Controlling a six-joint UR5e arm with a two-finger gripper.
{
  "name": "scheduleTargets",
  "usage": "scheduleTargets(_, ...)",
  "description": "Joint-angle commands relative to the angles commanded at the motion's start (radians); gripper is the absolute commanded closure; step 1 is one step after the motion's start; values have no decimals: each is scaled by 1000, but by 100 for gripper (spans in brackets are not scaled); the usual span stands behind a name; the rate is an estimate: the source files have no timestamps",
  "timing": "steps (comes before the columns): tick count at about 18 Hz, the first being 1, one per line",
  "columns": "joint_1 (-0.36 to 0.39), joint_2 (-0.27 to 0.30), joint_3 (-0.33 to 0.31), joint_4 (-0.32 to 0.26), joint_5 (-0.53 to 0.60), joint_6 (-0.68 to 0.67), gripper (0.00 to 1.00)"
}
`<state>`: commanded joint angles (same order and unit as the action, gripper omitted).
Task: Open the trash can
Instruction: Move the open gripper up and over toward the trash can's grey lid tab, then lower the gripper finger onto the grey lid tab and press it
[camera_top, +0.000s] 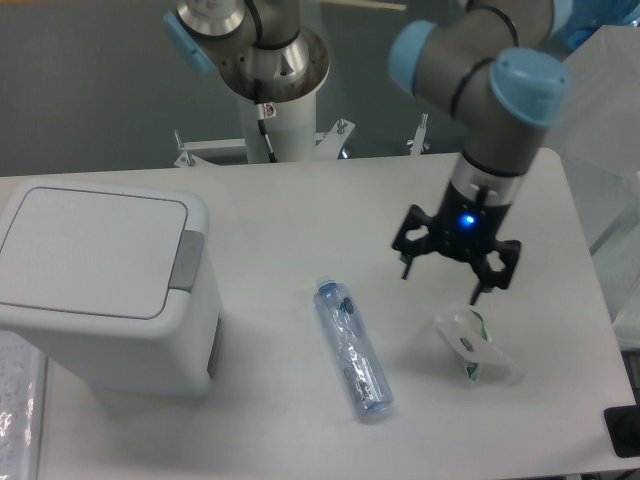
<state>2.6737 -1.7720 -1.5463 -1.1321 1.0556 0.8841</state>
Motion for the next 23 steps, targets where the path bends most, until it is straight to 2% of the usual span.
scheduleTargets(4, -40, 66, 5, 0, -91, -117, 0)
scheduleTargets(7, -84, 88, 5, 3, -131, -154, 0)
scheduleTargets(12, -190, 91, 0, 3, -147, -232, 0)
scheduleTargets(15, -201, 89, 0, 5, -146, -313, 0)
scheduleTargets(20, -226, 72, -2, 6, -143, -313, 0)
scheduleTargets(23, -229, 63, -17, 34, -135, -312, 0)
